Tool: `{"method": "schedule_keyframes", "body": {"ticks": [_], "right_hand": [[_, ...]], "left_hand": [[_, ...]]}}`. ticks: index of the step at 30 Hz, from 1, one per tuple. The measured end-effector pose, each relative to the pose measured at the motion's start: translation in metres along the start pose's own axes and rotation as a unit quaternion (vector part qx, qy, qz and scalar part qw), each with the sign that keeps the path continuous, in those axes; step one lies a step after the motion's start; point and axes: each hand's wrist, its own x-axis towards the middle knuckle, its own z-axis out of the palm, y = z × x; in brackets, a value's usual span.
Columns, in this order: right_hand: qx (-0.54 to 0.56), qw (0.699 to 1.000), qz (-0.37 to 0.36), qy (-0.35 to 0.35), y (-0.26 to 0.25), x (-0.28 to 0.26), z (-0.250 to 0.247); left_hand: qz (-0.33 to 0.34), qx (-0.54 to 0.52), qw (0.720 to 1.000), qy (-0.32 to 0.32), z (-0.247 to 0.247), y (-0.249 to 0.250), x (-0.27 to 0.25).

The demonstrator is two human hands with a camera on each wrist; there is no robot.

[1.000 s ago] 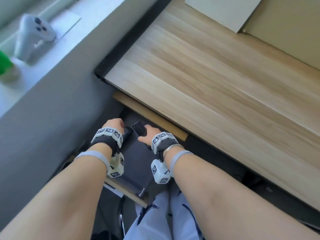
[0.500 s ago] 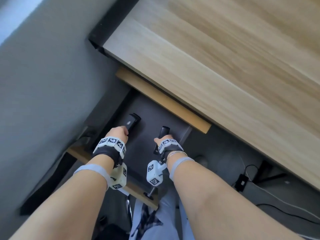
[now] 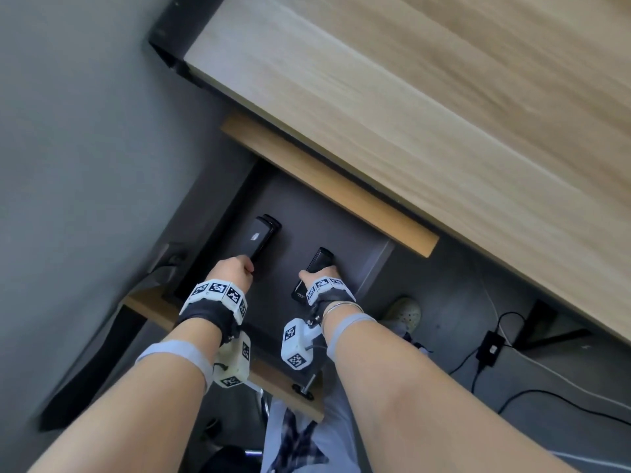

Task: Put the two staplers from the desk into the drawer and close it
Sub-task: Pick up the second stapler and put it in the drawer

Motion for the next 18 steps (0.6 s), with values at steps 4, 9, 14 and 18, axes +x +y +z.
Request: {"method": "schedule_keyframes", "body": {"ticks": [4, 9, 14, 18], "right_hand": [[0.02, 1.0, 0.005, 0.014, -0.005, -0.001, -0.004], [0.004, 1.0, 0.018, 0.004, -0.01, 0.002, -0.012], [-0.02, 0.999, -0.007, 0.025, -0.017, -0.018, -0.033], [-0.176, 0.976, -0.12, 0.043, -0.03, -0.048, -0.061]], "left_hand": [[-0.006, -0.007, 1.0, 0.0, 0.003, -0.007, 0.001], [-0.017, -0.02, 1.0, 0.004, -0.002, -0.011, -0.006], [-0.022, -0.022, 0.999, 0.014, -0.014, -0.012, -0.023], [-0.038, -0.025, 0.999, 0.027, -0.025, -0.008, -0.044]]}}
